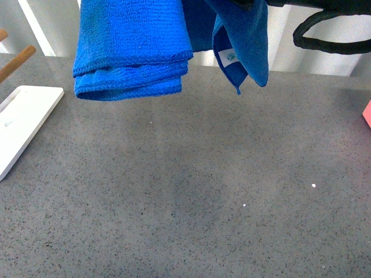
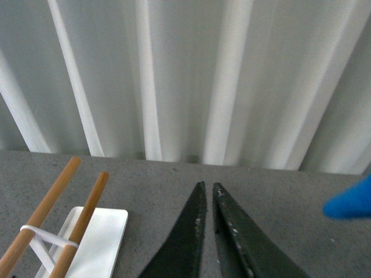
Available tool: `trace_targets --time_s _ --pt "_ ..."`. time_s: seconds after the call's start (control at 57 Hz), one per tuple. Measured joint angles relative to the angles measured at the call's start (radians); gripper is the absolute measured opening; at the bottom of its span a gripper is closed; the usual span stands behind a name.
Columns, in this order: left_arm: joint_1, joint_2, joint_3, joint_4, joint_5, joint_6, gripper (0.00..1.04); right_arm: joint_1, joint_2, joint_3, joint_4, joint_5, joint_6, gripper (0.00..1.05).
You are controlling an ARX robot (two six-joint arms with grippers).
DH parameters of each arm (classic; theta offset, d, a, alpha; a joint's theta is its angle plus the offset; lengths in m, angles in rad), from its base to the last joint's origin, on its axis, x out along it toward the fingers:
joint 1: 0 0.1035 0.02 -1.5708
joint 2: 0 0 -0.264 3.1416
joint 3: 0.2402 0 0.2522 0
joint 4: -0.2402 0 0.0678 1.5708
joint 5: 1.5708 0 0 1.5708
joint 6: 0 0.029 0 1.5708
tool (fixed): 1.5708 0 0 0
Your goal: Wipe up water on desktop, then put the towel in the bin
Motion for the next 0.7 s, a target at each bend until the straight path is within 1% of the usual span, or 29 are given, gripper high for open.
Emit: trace_targets --time_s 0.211,0.351,0.649,0.702 --pt "0.073 -0.131 -0.133 0.006 0.061 0.008 0.03 -0.003 0.000 0.000 0.006 0.002 0.001 0.06" --pt "0.106 -0.209 -0.193 -0.010 0.097 0.008 0.03 -0.002 0.000 0.000 0.010 0.001 0.000 0.06" --pt "0.168 -0.396 -0.294 -0.100 0.155 0.008 0.03 -0.008 0.000 -0.002 0.010 0.006 0.000 0.06" --pt "0.219 -0.439 -0.309 -0.129 0.227 0.009 0.03 -0.008 0.000 -0.004 0.008 0.009 0.000 0.06"
